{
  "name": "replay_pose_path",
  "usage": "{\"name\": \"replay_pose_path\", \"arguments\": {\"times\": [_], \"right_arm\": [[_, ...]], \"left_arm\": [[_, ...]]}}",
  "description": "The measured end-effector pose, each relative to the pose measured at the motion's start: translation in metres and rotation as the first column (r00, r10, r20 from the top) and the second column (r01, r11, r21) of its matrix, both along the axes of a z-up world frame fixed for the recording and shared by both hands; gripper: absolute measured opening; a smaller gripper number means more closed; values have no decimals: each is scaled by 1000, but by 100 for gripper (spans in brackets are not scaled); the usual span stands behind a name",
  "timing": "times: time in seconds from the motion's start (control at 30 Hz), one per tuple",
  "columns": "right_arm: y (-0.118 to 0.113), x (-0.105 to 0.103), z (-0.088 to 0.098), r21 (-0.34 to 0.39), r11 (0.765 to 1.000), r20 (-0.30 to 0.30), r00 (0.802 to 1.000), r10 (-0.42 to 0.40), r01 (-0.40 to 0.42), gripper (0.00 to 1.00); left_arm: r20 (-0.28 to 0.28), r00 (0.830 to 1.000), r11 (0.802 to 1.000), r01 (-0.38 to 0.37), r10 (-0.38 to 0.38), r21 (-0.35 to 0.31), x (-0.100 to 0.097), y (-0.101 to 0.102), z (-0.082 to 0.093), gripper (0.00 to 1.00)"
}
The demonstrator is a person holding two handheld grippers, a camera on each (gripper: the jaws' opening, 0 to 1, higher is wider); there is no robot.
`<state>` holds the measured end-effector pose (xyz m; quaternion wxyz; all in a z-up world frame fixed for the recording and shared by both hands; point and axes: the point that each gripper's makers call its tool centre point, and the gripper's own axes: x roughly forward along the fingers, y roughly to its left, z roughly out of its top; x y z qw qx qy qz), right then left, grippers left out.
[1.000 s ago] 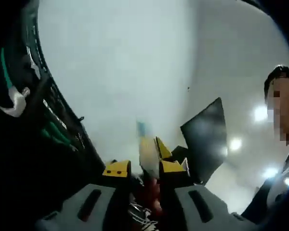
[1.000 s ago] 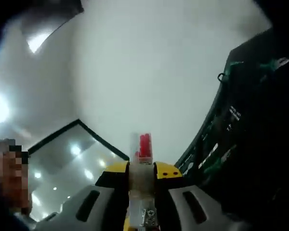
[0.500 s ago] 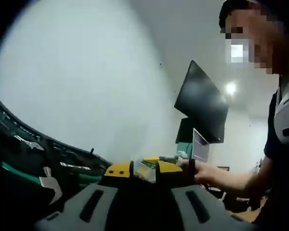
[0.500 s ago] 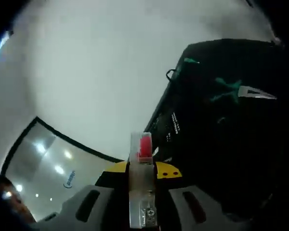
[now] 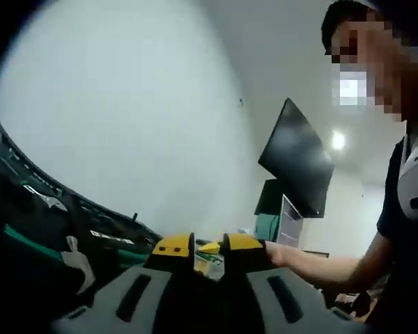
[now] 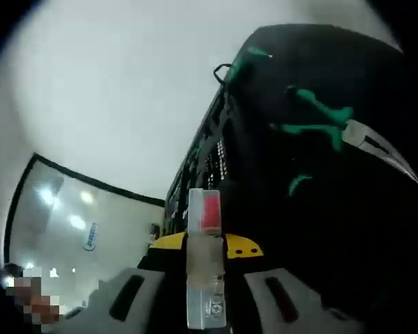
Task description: Pick up the tools and put them into their designated positions in the toolbox.
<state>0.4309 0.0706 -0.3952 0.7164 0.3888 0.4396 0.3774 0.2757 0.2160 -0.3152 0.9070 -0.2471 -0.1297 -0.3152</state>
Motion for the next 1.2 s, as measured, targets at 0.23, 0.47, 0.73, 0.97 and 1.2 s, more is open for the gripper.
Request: {"name": "replay_pose_path", "arguments": {"times": [0.23,0.47,0.73,0.97,1.2], "right_arm": [[2,-8,-3,-463,886,315,937,149,15,26],[-13,15,12,-645,757,465,841,279,105,35],[-38,24,44,-691,690,589,721,365,215,0],[-35,12,5,-775,623,446,790,420,107,0],[-30,14,8,-798,593,427,795,430,107,0]], "left_arm": [[-3,1000,1000,3,-3,-24,4,7,0,20],[-5,1000,998,7,-7,-66,4,14,-1,17],[-8,1000,998,8,-9,-68,5,14,-2,16],[-16,1000,999,17,-18,-51,5,9,-5,16],[-30,1000,999,7,-9,-38,6,9,-8,16]]}}
